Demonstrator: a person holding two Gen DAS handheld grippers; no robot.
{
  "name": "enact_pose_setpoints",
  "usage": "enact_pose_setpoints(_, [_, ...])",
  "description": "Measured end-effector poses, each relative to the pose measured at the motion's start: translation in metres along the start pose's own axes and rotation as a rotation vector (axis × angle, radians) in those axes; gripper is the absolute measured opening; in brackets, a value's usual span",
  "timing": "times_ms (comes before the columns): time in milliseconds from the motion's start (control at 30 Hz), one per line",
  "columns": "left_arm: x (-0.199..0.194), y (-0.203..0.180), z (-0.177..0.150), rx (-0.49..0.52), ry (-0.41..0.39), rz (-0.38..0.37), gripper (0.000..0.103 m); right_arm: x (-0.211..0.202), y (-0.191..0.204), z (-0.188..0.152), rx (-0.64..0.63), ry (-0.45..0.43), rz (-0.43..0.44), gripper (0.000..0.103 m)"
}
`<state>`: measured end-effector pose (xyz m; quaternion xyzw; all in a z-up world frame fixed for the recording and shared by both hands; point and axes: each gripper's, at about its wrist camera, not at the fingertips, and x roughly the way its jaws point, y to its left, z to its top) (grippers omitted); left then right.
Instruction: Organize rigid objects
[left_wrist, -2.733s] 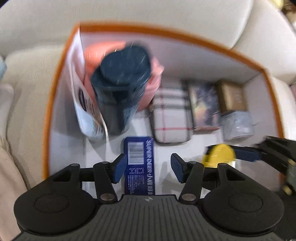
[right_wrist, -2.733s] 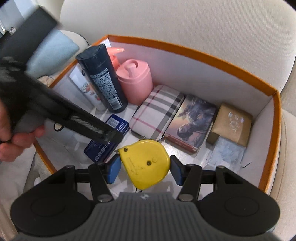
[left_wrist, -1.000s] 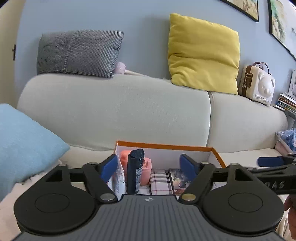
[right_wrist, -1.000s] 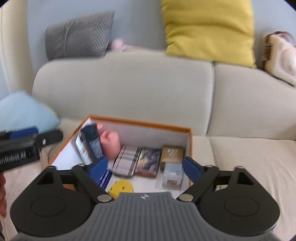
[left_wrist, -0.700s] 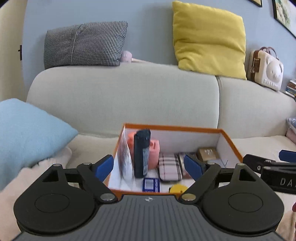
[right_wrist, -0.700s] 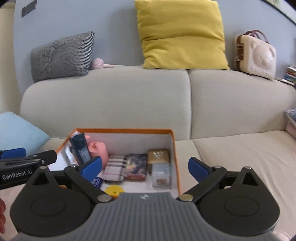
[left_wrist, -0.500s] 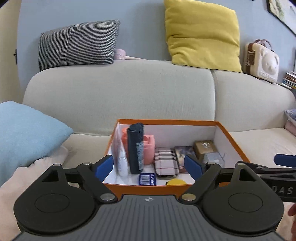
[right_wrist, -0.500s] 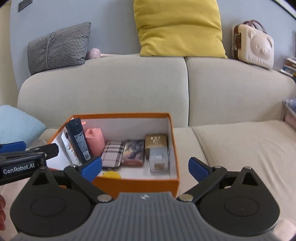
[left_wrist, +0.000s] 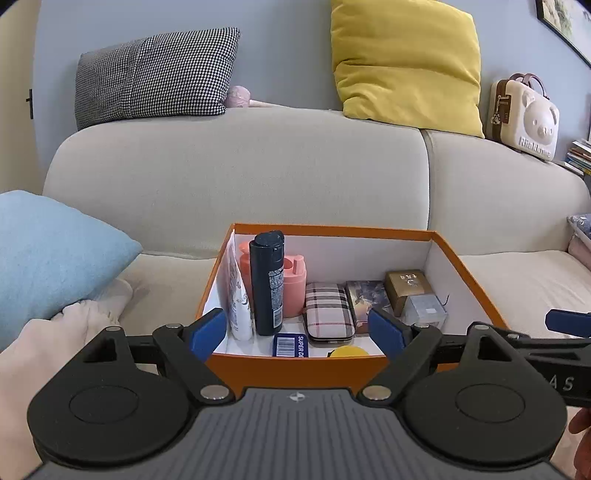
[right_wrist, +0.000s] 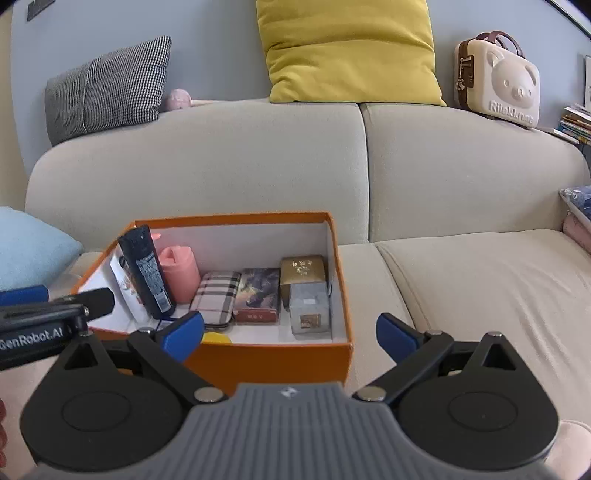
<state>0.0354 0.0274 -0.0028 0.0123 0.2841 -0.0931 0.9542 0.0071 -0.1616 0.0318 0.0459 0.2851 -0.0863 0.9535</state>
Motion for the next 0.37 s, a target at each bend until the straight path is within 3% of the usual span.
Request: enact_pose_setpoints(367, [0.0004,0.0055,-0.0012,-0.025,0.016,-0.027,0.101,0.0003,0.0030,-0.0028,-0.022,0.011,0.004,0.099])
